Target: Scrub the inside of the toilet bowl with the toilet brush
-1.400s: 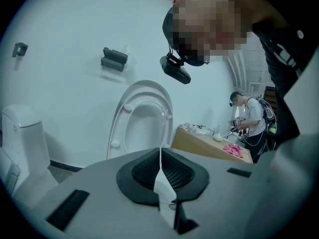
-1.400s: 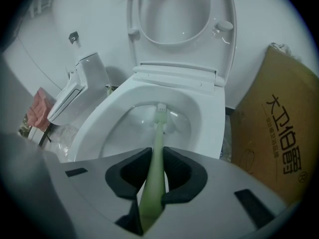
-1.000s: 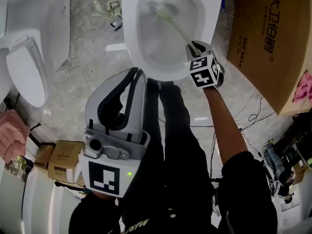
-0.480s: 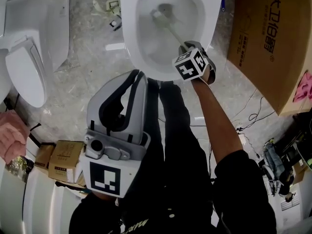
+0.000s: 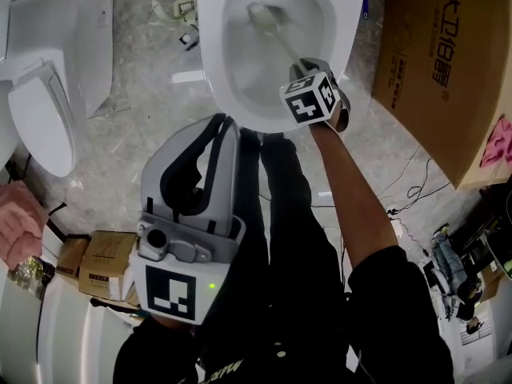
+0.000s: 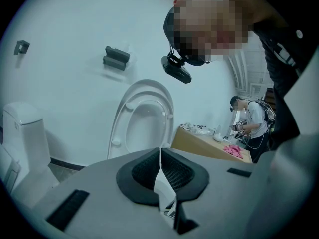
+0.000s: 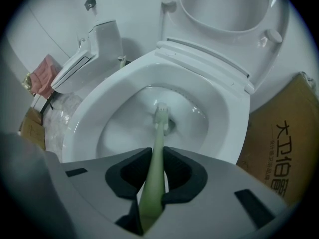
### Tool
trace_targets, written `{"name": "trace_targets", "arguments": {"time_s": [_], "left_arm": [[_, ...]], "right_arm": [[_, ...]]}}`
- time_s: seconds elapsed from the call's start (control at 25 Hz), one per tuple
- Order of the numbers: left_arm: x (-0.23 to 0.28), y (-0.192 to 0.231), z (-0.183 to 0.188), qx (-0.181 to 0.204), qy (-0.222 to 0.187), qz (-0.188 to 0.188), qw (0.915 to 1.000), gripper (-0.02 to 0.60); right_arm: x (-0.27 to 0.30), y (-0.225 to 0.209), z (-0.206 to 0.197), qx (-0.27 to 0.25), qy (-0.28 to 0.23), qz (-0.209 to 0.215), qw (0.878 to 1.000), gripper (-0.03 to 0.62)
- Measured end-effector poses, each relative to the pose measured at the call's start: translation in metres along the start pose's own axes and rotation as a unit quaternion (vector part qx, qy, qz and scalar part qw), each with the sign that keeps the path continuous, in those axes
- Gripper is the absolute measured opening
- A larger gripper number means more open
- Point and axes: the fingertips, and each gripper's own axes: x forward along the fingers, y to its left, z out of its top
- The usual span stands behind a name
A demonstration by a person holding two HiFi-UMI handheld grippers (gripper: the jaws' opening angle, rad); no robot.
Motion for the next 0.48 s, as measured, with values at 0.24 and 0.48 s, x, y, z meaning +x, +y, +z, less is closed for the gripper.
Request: {"name": "trace_targets", "arguments": {"time_s": [0.24, 0.48], "left_arm": [[-0.001, -0.002, -0.001, 0.0, 0.001, -0.002, 1.0, 0.034], [-0.001, 0.002, 0.001, 0.0, -0.002, 0.0, 1.0, 0.034]], "right_arm": [[-0.003, -0.024, 0.0, -0.013, 0.009, -0.014, 1.0, 0.087], [-0.012, -0.046, -0.007, -0.052, 0.038, -0.035, 0.997, 0.087]]}}
